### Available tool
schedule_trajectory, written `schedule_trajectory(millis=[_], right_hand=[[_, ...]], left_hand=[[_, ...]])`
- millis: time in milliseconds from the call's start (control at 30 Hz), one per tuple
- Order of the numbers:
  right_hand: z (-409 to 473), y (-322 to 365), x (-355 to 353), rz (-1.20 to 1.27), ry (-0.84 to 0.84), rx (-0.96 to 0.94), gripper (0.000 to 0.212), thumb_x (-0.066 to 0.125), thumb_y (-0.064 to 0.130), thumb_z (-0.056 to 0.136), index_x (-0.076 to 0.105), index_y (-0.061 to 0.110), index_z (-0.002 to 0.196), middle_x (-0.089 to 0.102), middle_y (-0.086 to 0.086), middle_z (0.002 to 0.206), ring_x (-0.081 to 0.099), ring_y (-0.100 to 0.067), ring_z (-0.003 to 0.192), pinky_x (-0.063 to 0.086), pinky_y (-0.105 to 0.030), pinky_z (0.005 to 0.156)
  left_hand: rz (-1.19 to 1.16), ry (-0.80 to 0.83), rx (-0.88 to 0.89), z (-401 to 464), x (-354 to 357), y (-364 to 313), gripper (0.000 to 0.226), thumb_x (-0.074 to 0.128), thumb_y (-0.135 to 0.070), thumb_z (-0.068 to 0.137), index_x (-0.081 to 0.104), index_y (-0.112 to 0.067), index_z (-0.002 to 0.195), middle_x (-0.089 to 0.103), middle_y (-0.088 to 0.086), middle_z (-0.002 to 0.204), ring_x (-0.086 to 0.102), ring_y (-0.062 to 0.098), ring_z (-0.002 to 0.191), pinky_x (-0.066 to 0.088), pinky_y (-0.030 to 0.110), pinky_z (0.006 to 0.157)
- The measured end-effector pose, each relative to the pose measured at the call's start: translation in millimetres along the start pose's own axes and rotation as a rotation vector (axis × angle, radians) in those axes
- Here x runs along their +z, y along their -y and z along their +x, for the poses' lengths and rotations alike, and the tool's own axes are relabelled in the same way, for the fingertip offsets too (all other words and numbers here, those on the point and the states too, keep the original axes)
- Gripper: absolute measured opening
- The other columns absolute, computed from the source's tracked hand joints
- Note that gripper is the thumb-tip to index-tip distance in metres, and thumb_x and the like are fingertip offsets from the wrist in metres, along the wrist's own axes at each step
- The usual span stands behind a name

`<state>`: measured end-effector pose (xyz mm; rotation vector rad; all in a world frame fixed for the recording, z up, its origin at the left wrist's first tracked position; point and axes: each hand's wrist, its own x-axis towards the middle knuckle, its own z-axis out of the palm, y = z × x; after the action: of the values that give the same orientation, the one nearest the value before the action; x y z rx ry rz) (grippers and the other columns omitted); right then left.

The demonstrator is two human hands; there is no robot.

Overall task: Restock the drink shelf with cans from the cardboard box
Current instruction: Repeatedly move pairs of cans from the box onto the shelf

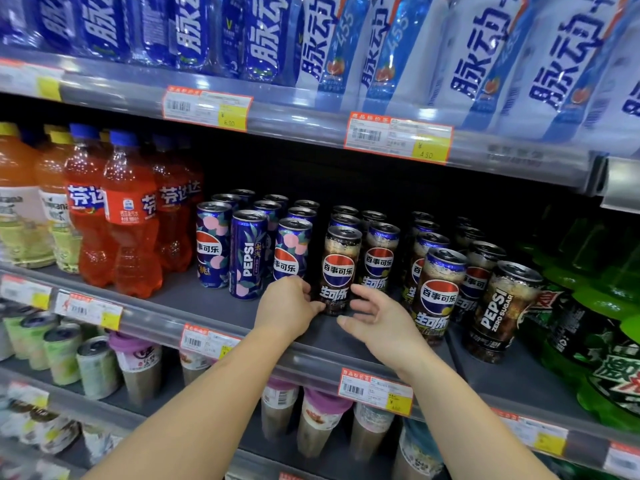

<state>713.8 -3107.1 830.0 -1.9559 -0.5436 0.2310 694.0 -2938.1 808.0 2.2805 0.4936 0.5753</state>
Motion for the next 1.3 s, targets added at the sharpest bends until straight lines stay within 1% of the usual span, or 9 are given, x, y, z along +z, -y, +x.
schedule_trajectory(millis=[133, 300, 400, 533, 667, 833, 967, 1133, 1300], right_hand=[[-0.7, -0.4, 10.1, 0.036, -0.006, -0.002, 0.056, 0.076, 0.016, 0.082, 0.053, 0.027, 0.133, 0.061, 0.002, 0.124, 0.060, -0.011, 0.111, 0.049, -0.035, 0.102], [-8.1, 15.3, 40.0, 0.056, 0.034, -0.034, 0.048, 0.075, 0.015, 0.083, 0.057, 0.026, 0.125, 0.062, 0.002, 0.118, 0.062, -0.010, 0.106, 0.051, -0.031, 0.097], [-8.8, 40.8, 73.6, 0.025, 0.073, -0.089, 0.048, 0.073, 0.012, 0.084, 0.056, 0.020, 0.128, 0.061, -0.001, 0.116, 0.062, -0.013, 0.105, 0.050, -0.024, 0.091], [-5.5, 87.3, 148.5, -0.028, 0.131, -0.160, 0.045, 0.072, 0.010, 0.085, 0.057, 0.015, 0.127, 0.062, -0.004, 0.114, 0.064, -0.020, 0.106, 0.051, -0.028, 0.094], [-5.4, 133.9, 265.1, -0.135, 0.216, -0.254, 0.045, 0.074, 0.019, 0.084, 0.058, 0.019, 0.126, 0.062, 0.003, 0.110, 0.063, -0.012, 0.096, 0.048, -0.021, 0.086], [-10.0, 188.3, 436.3, -0.402, 0.344, -0.401, 0.046, 0.067, 0.033, 0.087, 0.056, 0.026, 0.131, 0.066, 0.004, 0.122, 0.067, -0.019, 0.102, 0.052, -0.031, 0.082], [-18.1, 221.6, 565.5, -0.605, 0.536, -0.531, 0.054, 0.051, 0.033, 0.096, 0.037, 0.027, 0.147, 0.043, -0.001, 0.151, 0.044, -0.023, 0.135, 0.039, -0.034, 0.106], [-30.4, 254.5, 711.2, -0.787, 0.674, -0.699, 0.067, 0.047, 0.034, 0.097, 0.016, 0.018, 0.154, 0.020, -0.006, 0.161, 0.019, -0.024, 0.148, 0.021, -0.039, 0.119], [-20.3, 283.7, 855.0, -0.829, 0.803, -0.800, 0.067, 0.044, 0.034, 0.097, 0.011, 0.020, 0.155, 0.014, -0.004, 0.163, 0.013, -0.026, 0.149, 0.021, -0.042, 0.118]], left_hand=[[0.002, 0.025, -0.002, -4.5, -5.8, -0.7, 0.053, 0.077, -0.030, 0.078, 0.060, -0.010, 0.123, 0.071, 0.004, 0.111, 0.065, 0.018, 0.103, 0.050, 0.034, 0.094], [-0.077, 0.015, 0.059, -24.4, -29.4, 10.5, 0.043, 0.073, -0.022, 0.080, 0.064, -0.011, 0.121, 0.071, 0.004, 0.113, 0.065, 0.013, 0.105, 0.048, 0.025, 0.093], [-0.110, -0.084, 0.076, -36.8, -66.3, 32.0, 0.038, 0.075, -0.020, 0.078, 0.068, -0.012, 0.115, 0.073, 0.002, 0.107, 0.067, 0.010, 0.099, 0.047, 0.020, 0.086], [-0.111, -0.153, 0.084, -50.4, -138.4, 88.6, 0.036, 0.075, -0.015, 0.077, 0.069, -0.010, 0.112, 0.074, 0.003, 0.102, 0.069, 0.011, 0.094, 0.052, 0.026, 0.088], [0.043, -0.194, 0.020, -70.5, -234.0, 175.7, 0.036, 0.070, -0.024, 0.081, 0.067, -0.016, 0.115, 0.072, 0.001, 0.107, 0.067, 0.014, 0.098, 0.052, 0.028, 0.087], [0.485, -0.078, -0.190, -95.3, -357.4, 301.7, 0.047, 0.057, -0.053, 0.085, 0.055, -0.025, 0.123, 0.066, 0.002, 0.117, 0.062, 0.026, 0.107, 0.052, 0.041, 0.086], [0.687, -0.063, -0.360, -118.2, -436.2, 390.3, 0.045, 0.050, -0.051, 0.087, 0.048, -0.022, 0.122, 0.057, 0.006, 0.125, 0.054, 0.030, 0.116, 0.043, 0.043, 0.094], [0.825, -0.063, -0.555, -141.9, -508.3, 492.4, 0.073, 0.045, -0.047, 0.090, 0.017, -0.015, 0.150, 0.013, 0.009, 0.159, 0.010, 0.034, 0.146, 0.010, 0.056, 0.114], [0.827, -0.060, -0.769, -142.7, -574.6, 595.7, 0.074, 0.043, -0.042, 0.092, 0.007, -0.018, 0.152, 0.003, 0.007, 0.162, -0.001, 0.032, 0.148, 0.004, 0.056, 0.117]])
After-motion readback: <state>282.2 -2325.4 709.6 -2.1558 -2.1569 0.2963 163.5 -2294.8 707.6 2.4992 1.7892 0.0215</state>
